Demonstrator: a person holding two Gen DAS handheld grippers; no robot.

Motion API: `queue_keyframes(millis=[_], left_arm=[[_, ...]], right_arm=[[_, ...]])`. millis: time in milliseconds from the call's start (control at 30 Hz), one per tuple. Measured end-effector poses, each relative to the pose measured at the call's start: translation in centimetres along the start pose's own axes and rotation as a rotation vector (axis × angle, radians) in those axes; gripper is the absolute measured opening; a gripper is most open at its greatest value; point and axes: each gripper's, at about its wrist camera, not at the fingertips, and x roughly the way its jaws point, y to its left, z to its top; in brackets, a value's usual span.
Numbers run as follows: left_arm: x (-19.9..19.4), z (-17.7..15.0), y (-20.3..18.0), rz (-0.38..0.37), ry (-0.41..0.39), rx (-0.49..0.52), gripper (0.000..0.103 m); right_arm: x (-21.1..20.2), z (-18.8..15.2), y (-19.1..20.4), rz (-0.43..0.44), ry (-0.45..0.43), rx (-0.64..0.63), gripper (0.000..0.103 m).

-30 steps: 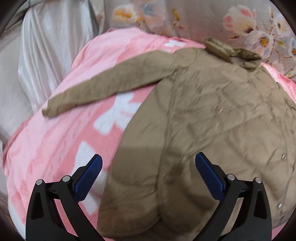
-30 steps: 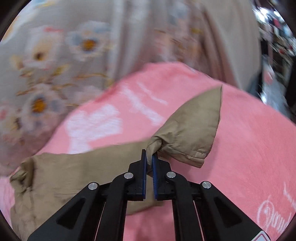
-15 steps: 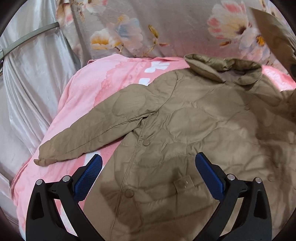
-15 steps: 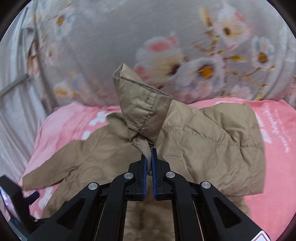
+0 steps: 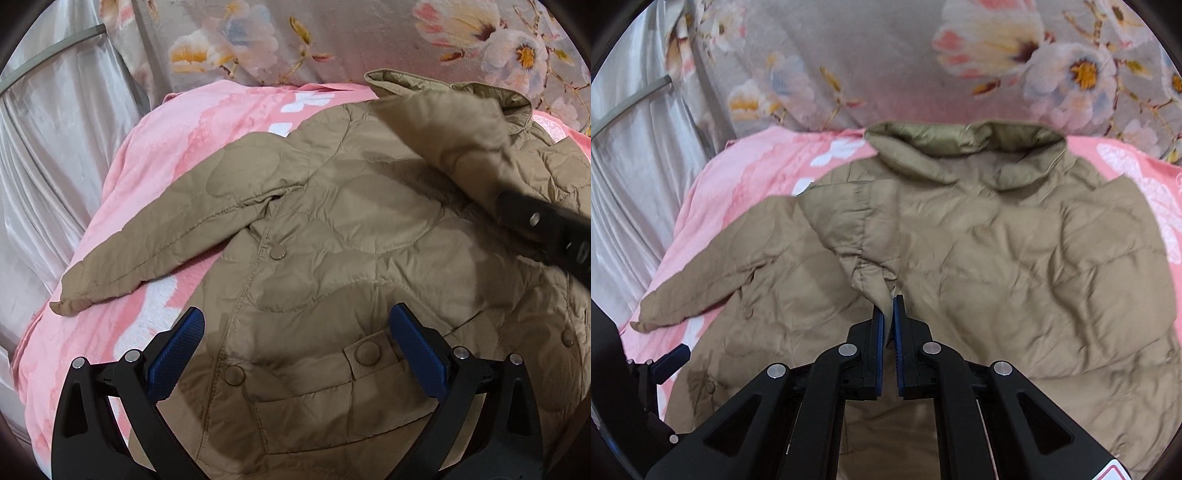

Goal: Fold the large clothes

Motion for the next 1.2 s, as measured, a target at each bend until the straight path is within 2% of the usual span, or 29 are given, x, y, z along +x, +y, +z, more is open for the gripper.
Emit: queue_keyframes(millis=[233, 300, 333, 367, 467, 600, 667, 767, 800, 900, 967, 1000, 1033, 1067, 1167, 1200], left_arm=[[0.9, -0.2, 0.4, -0.021, 0.039, -0.016, 0.098], [0.9, 0.0, 0.8, -0.049, 0.053, -0.030, 0.098], [0.8, 0.1, 1.1, -0.066, 0.059, -0.035, 0.098], [0.7, 0.2, 1.4, -0.086, 0.065, -0.041, 0.098], [0.0, 0.6, 2.4, -0.184, 0.081, -0.071, 0.098], [-0.2, 2.3, 3.0, -0.411, 0.132, -0.179, 0.098], [0.6, 3.4, 2.1, -0.484, 0.170, -0.224, 0.098], [2.3, 5.1, 0.0, -0.531, 0.233, -0.252, 0.097], [2.8, 5.7, -0.5, -0.531, 0.246, -0.263, 0.095], [2.9, 7.5, -1.8, -0.519, 0.226, -0.250, 0.064], [2.8, 8.8, -2.5, -0.482, 0.205, -0.219, 0.037], [2.6, 9.4, -2.9, -0.454, 0.185, -0.201, 0.027], [2.7, 10.0, -2.9, -0.431, 0.170, -0.189, 0.013], [2.5, 10.6, -3.0, -0.410, 0.150, -0.176, 0.012], [1.8, 12.6, -2.3, -0.386, 0.085, -0.166, 0.010], [1.4, 13.0, -1.6, -0.356, 0.049, -0.163, 0.010]], right_arm=[[-0.4, -1.1, 0.6, 0.011, 0.031, -0.011, 0.015], [-1.8, -1.6, 0.2, 0.038, 0.026, 0.006, 0.033], [-2.9, -1.9, -0.1, 0.052, 0.007, 0.014, 0.052], [-4.1, -2.3, -0.5, 0.054, -0.020, 0.018, 0.063], [-8.4, -3.5, -3.0, 0.020, -0.098, 0.043, 0.067], [-11.1, -3.8, -9.3, -0.055, -0.141, 0.175, 0.069], [-11.1, -3.7, -13.2, -0.077, -0.144, 0.285, 0.069], [-9.9, -3.9, -19.4, -0.032, -0.137, 0.515, 0.069], [-9.5, -3.9, -20.5, -0.015, -0.133, 0.562, 0.069], [-7.6, -3.5, -23.5, 0.034, -0.121, 0.682, 0.061], [-5.9, -2.9, -24.7, 0.045, -0.103, 0.727, 0.044], [-5.3, -2.4, -25.0, 0.046, -0.099, 0.734, 0.039], [-4.5, -1.8, -25.2, 0.033, -0.097, 0.730, 0.027], [-4.0, -1.1, -25.1, 0.013, -0.094, 0.712, 0.013], [-5.3, 0.7, -23.4, 0.004, -0.175, 0.625, 0.008], [-6.1, 1.3, -22.3, -0.002, -0.205, 0.567, 0.008]])
